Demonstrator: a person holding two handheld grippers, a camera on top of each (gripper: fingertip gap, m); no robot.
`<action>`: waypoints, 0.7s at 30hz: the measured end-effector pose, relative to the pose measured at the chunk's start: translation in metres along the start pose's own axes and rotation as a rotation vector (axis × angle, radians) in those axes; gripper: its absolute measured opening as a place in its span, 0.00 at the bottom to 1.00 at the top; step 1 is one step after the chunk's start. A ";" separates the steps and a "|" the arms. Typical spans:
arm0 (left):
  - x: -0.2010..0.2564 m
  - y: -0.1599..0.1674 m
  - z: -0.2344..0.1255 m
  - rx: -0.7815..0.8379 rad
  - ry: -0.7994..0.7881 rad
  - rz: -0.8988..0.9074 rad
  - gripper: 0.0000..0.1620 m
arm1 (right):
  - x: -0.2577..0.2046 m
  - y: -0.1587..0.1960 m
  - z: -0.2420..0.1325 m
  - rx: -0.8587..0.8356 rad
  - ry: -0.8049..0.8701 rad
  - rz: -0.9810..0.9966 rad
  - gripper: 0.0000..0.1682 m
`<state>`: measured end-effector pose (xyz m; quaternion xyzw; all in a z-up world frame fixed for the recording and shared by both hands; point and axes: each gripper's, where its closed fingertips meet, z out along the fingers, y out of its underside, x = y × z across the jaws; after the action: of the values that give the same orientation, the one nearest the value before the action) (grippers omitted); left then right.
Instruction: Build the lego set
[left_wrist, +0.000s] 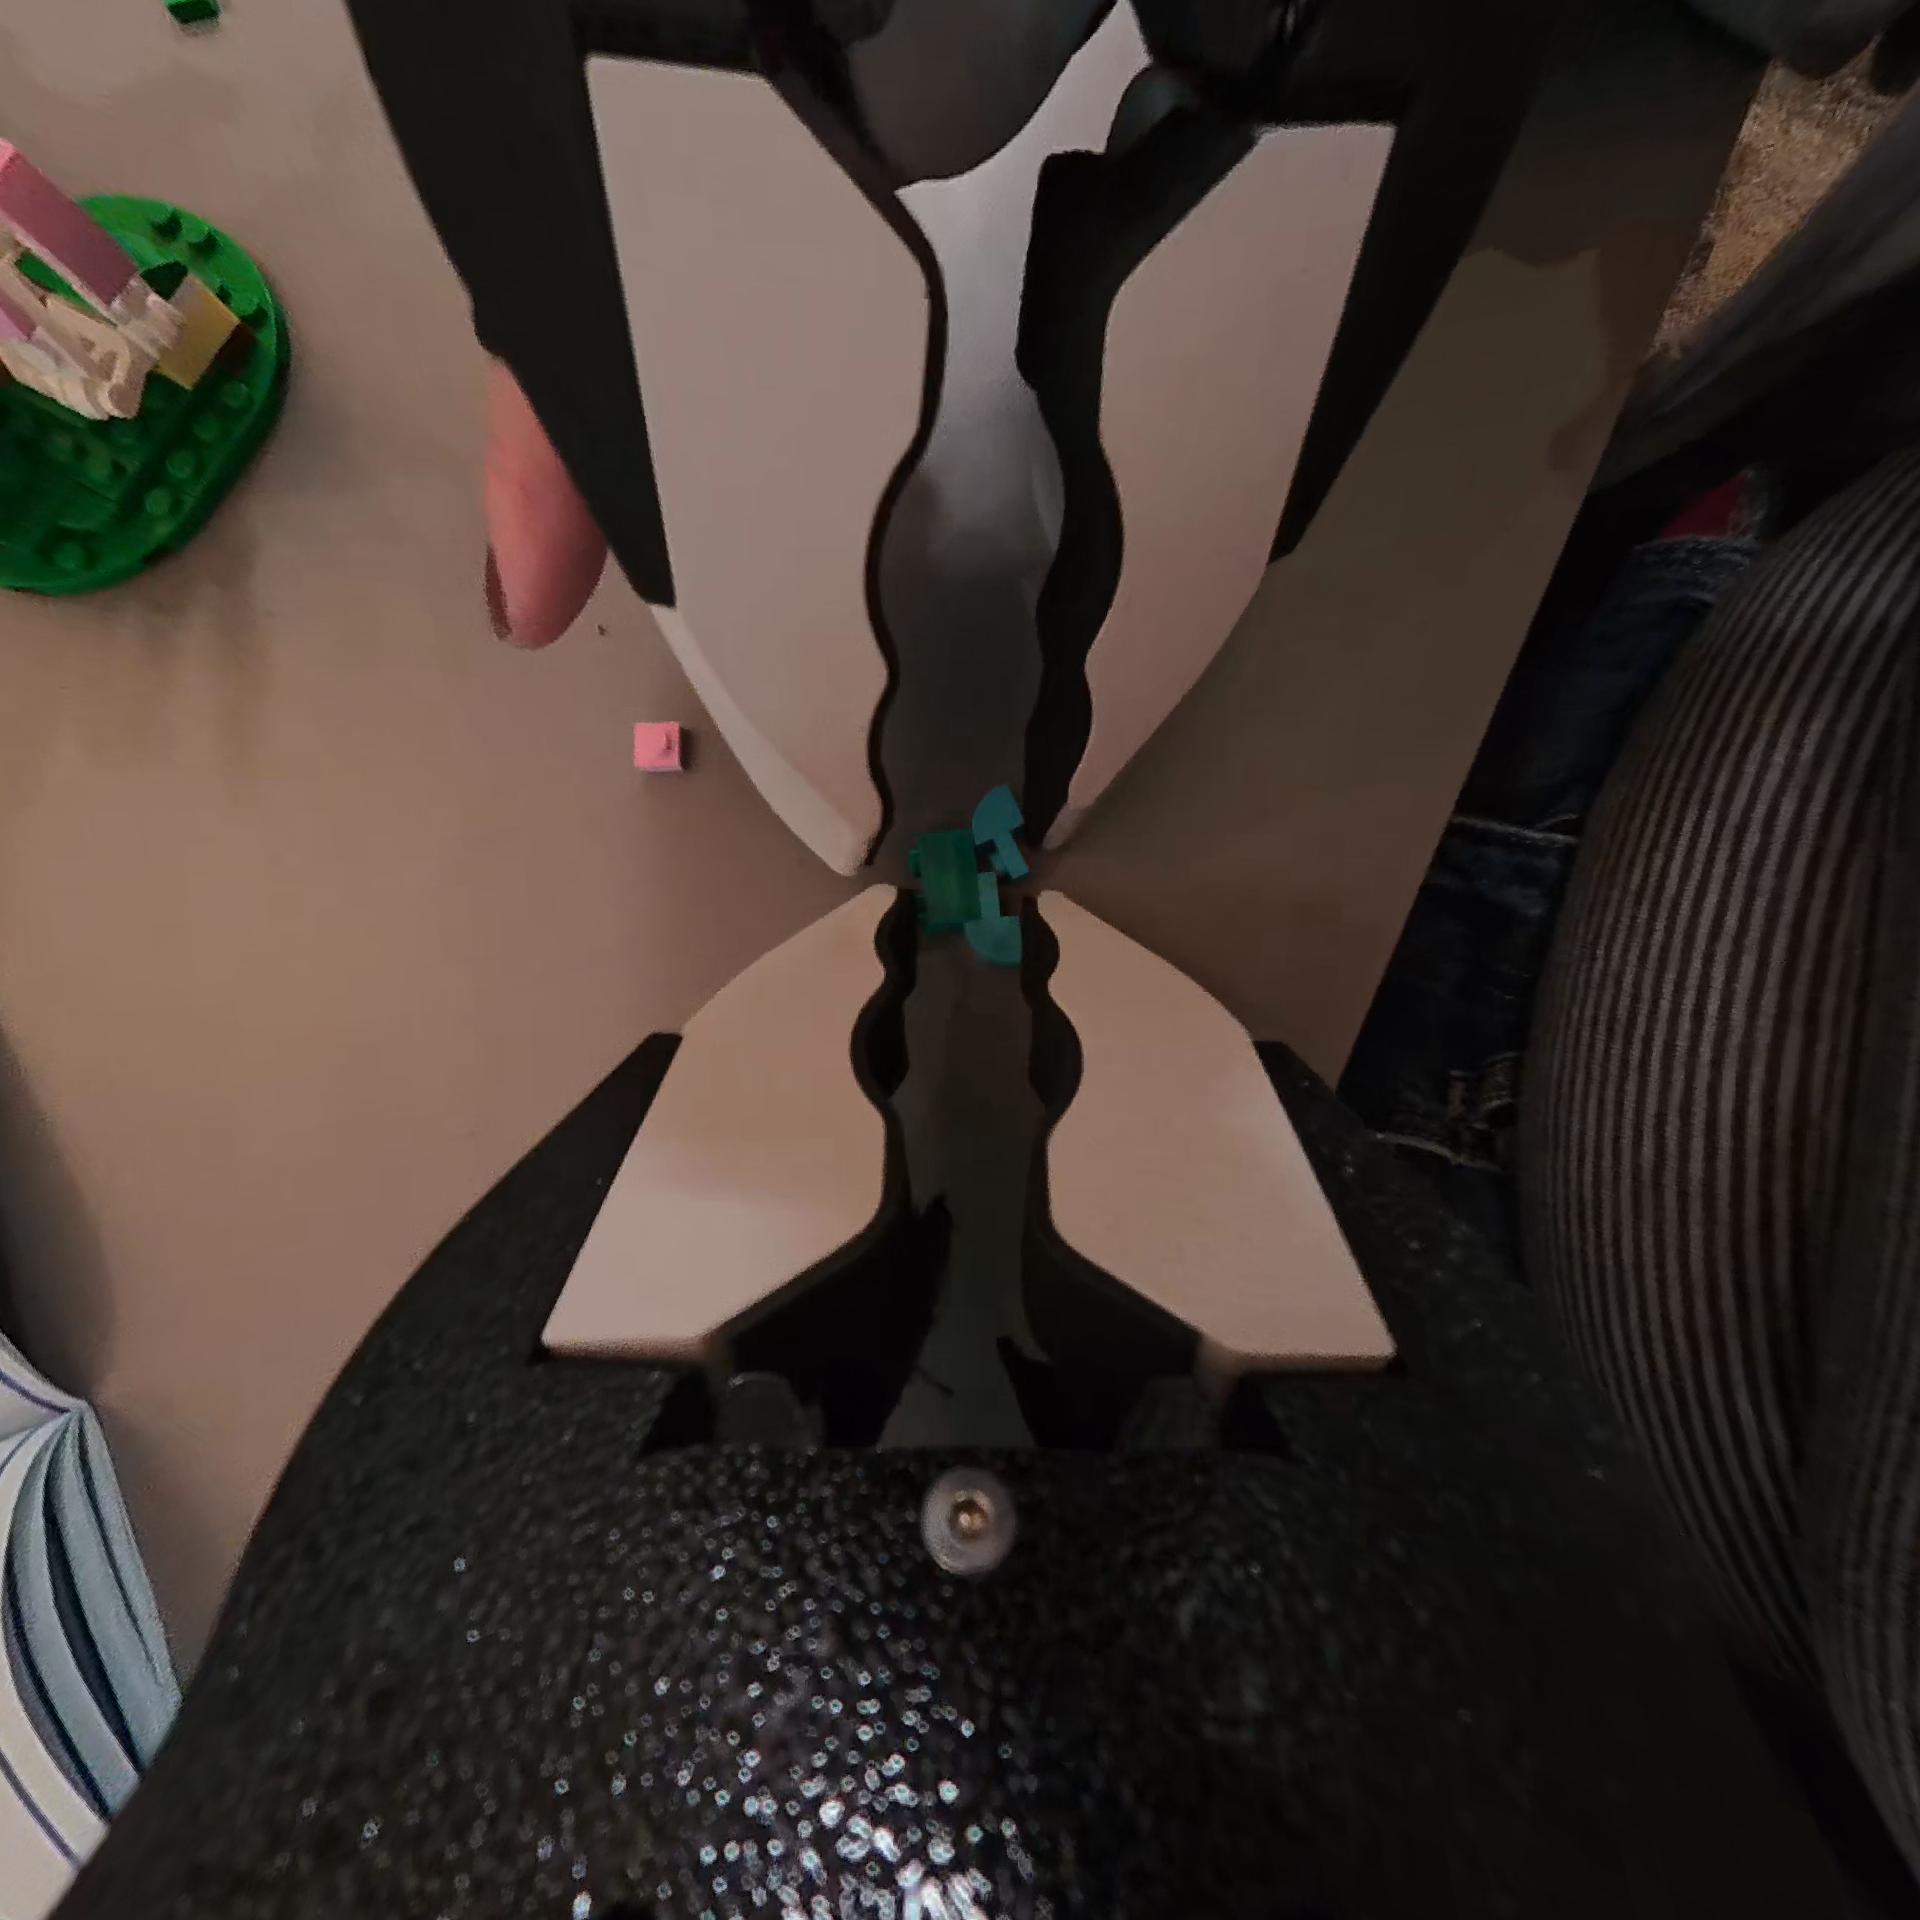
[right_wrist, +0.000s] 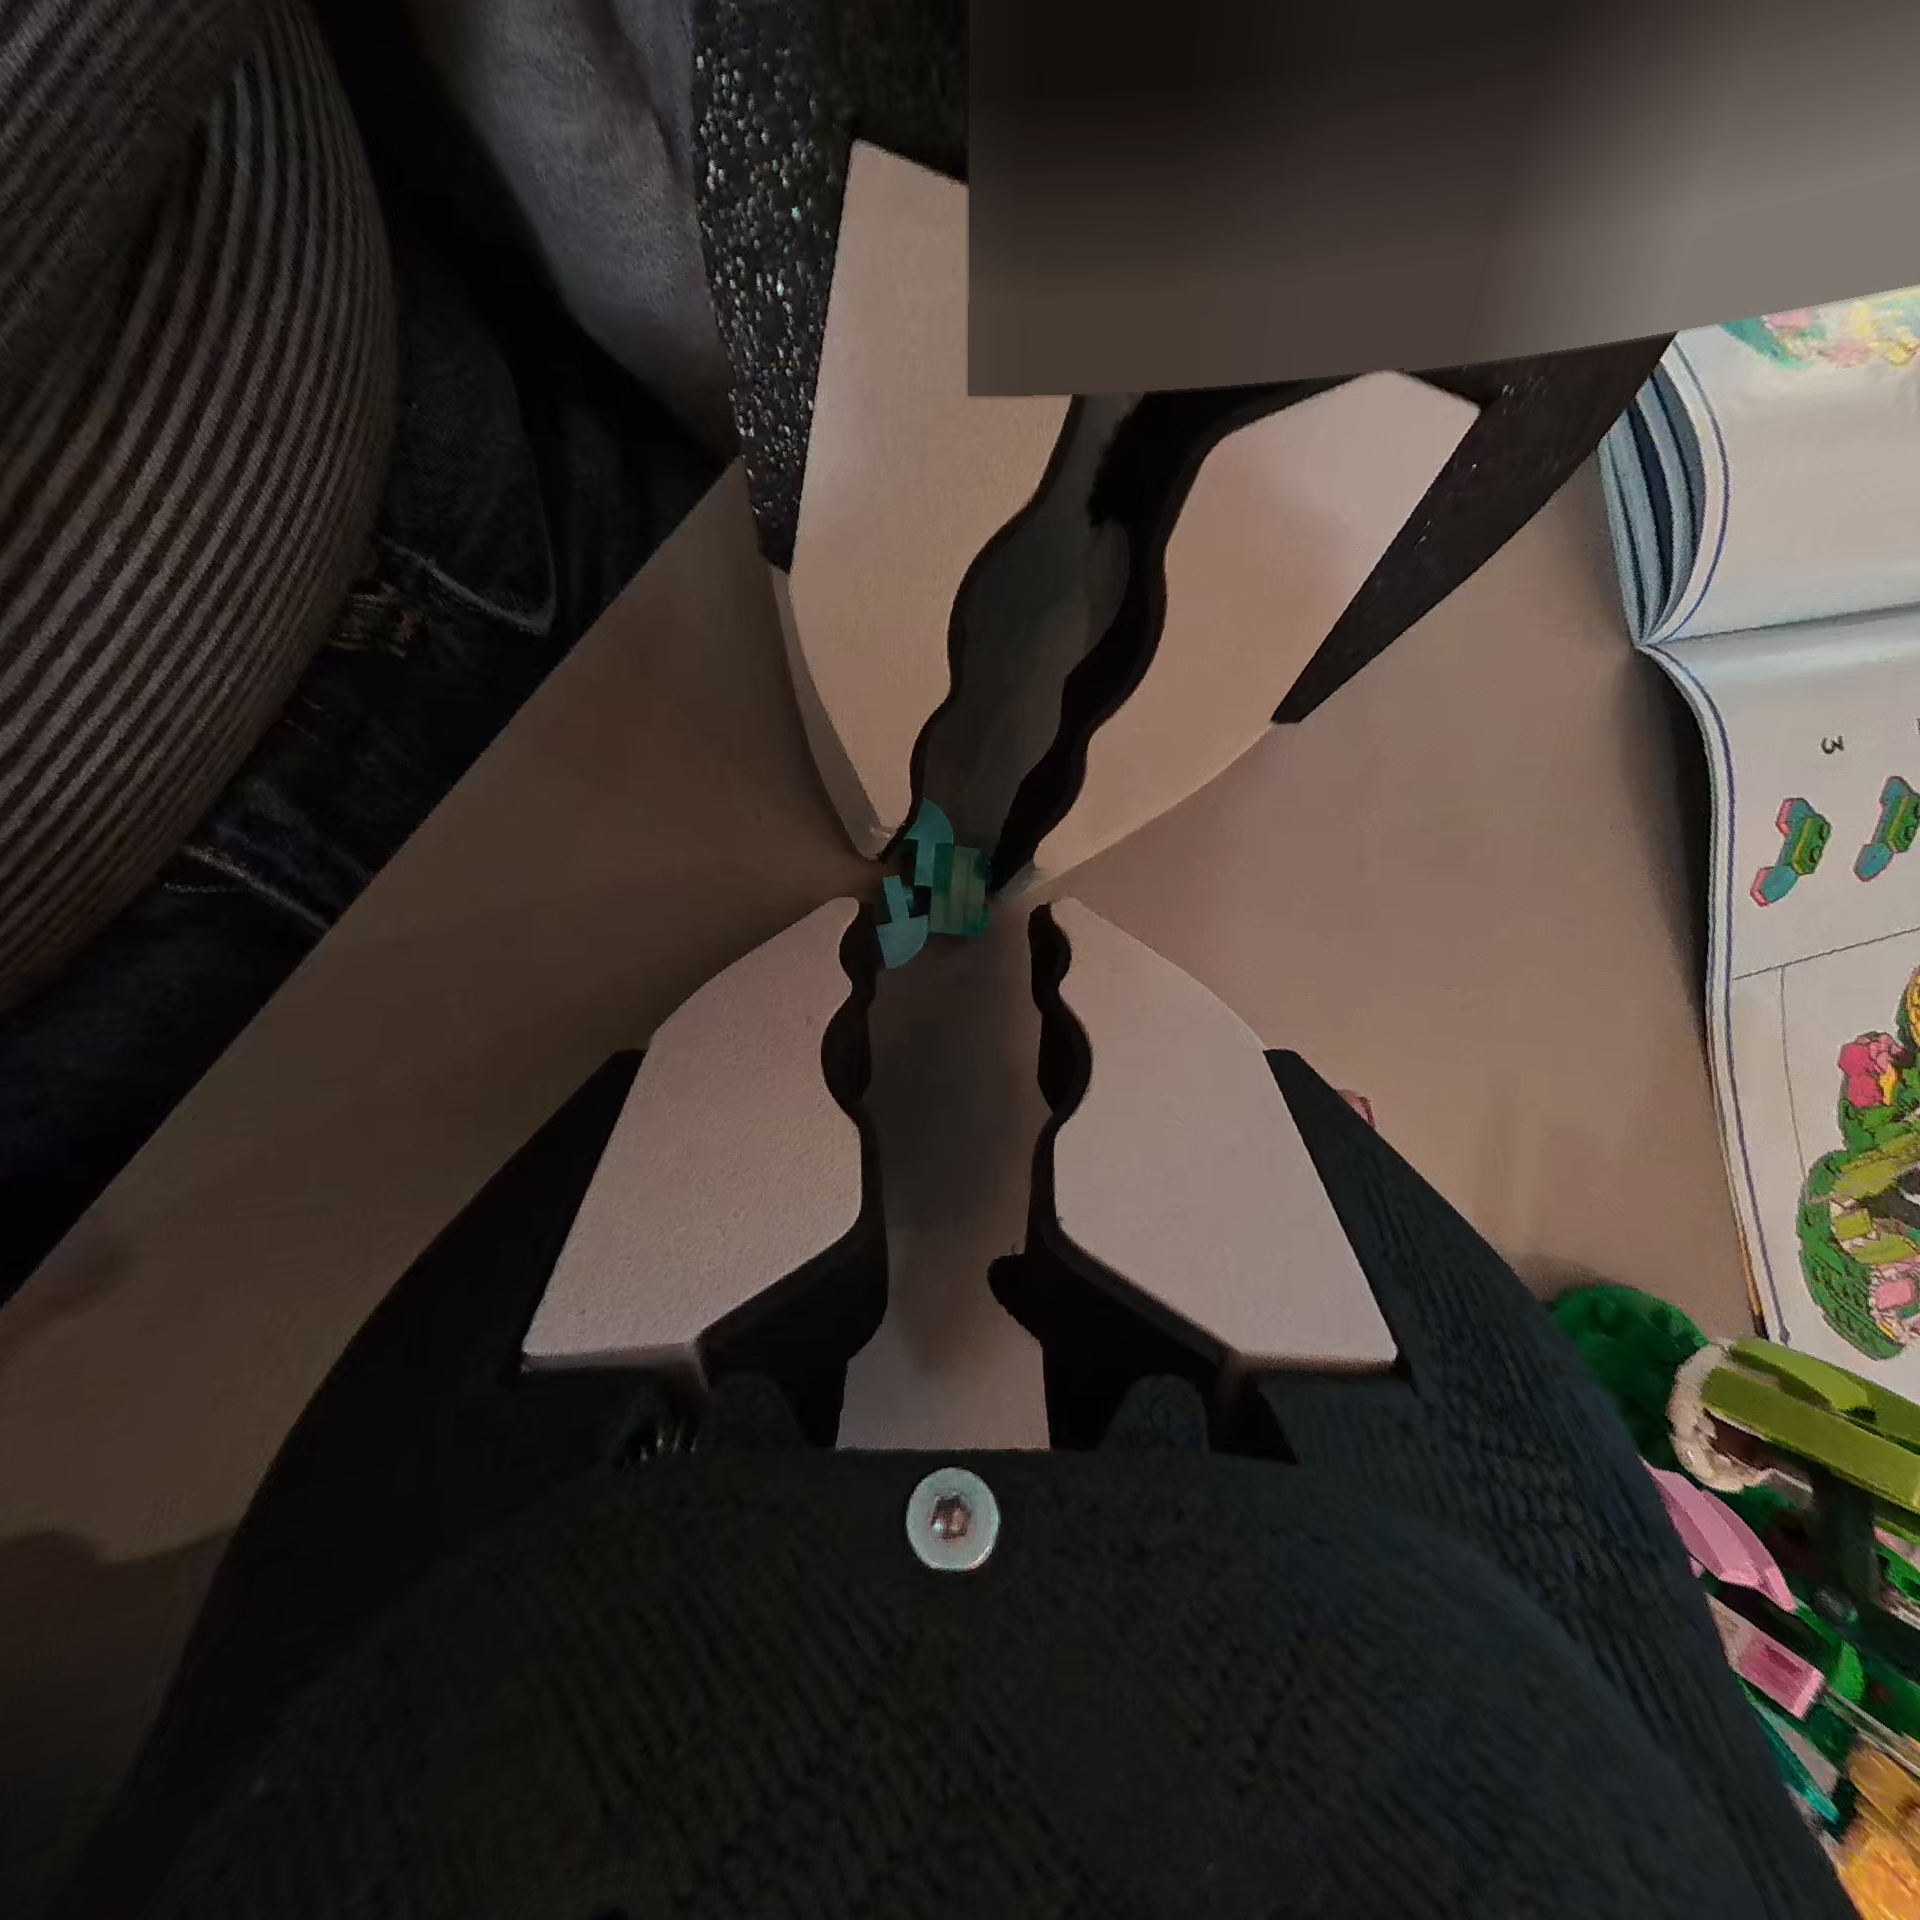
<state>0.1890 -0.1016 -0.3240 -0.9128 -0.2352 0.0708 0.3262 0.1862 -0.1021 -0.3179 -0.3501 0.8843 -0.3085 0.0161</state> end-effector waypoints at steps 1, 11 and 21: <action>0.000 0.001 0.000 -0.003 -0.005 -0.007 0.12 | -0.001 0.000 0.000 0.001 0.000 -0.002 0.16; 0.001 0.007 -0.006 -0.042 -0.041 -0.058 0.12 | -0.001 -0.002 0.003 -0.008 0.012 0.010 0.12; 0.001 0.010 -0.008 -0.045 -0.065 -0.109 0.11 | -0.003 0.000 0.003 -0.013 0.026 0.052 0.05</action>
<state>0.1959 -0.1117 -0.3241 -0.9029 -0.2967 0.0771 0.3011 0.1892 -0.1016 -0.3207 -0.3230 0.8951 -0.3070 0.0104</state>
